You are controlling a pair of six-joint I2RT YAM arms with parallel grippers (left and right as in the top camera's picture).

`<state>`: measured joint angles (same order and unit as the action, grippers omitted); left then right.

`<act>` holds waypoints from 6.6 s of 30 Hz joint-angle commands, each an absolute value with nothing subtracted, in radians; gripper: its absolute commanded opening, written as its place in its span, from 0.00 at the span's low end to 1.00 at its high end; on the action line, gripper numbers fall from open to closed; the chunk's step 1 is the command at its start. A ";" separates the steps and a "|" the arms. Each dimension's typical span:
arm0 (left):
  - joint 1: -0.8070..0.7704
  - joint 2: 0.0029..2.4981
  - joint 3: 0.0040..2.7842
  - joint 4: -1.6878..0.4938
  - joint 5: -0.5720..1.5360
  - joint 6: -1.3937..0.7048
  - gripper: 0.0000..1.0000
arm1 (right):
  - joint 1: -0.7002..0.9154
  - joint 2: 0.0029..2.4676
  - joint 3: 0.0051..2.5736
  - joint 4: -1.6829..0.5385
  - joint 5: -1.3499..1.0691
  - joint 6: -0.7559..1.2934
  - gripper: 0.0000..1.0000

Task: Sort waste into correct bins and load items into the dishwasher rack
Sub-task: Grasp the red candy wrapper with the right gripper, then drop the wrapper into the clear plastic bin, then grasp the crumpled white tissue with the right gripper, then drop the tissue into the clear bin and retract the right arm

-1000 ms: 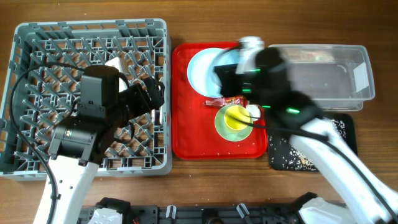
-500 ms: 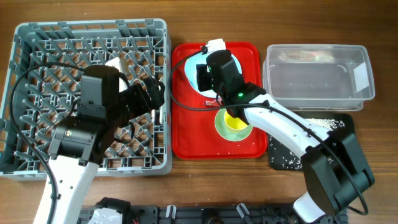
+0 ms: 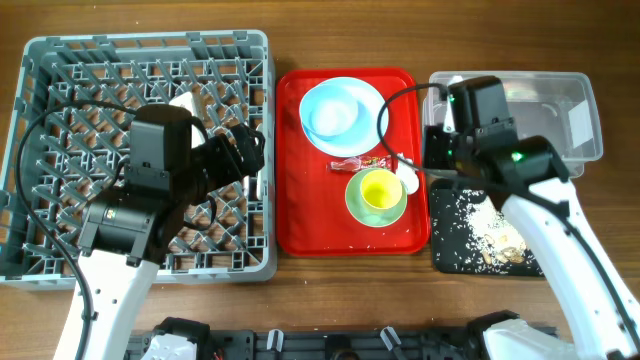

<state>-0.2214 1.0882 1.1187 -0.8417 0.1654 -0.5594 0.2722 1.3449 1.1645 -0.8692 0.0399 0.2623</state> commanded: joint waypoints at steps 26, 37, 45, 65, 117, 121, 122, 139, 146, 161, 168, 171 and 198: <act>-0.216 1.087 1.128 -0.839 0.163 -0.551 1.00 | 0.382 1.757 1.104 -0.866 -0.221 0.257 0.04; -0.216 1.087 1.128 -0.839 0.163 -0.551 1.00 | 0.548 1.757 1.104 -0.805 -0.213 0.263 0.08; -0.216 1.087 1.128 -0.839 0.163 -0.551 1.00 | 0.537 1.757 1.105 -0.687 0.037 0.171 0.40; -0.216 1.087 1.128 -0.839 0.163 -0.551 1.00 | 0.535 1.888 1.104 -0.471 0.108 -0.131 0.58; -0.216 1.087 1.128 -0.839 0.163 -0.551 1.00 | -0.001 1.694 1.219 -0.629 0.425 0.104 0.38; -0.216 1.087 1.128 -0.839 0.163 -0.551 1.00 | 0.002 1.660 1.246 -0.616 0.425 0.075 0.54; -0.216 1.087 1.128 -0.839 0.163 -0.551 1.00 | 0.005 1.633 1.263 -0.627 0.421 0.076 0.55; -0.216 1.087 1.128 -0.839 0.163 -0.551 1.00 | 0.349 1.425 1.225 -1.090 -0.112 -0.128 0.56; -0.216 1.087 1.128 -0.839 0.163 -0.551 1.00 | 0.424 1.679 1.196 -1.036 0.137 -0.106 0.57; -0.216 1.087 1.128 -0.839 0.163 -0.551 1.00 | 0.424 1.889 1.195 -0.851 0.084 -0.184 0.56; -0.216 1.087 1.128 -0.839 0.163 -0.551 1.00 | 0.424 1.889 1.116 -0.842 0.088 -0.184 0.56; -0.216 1.087 1.128 -0.839 0.163 -0.551 1.00 | 0.424 1.889 1.103 -0.829 0.099 -0.183 0.56; -0.216 1.087 1.128 -0.839 0.163 -0.551 1.00 | 0.001 1.721 1.449 -0.863 0.076 0.052 0.48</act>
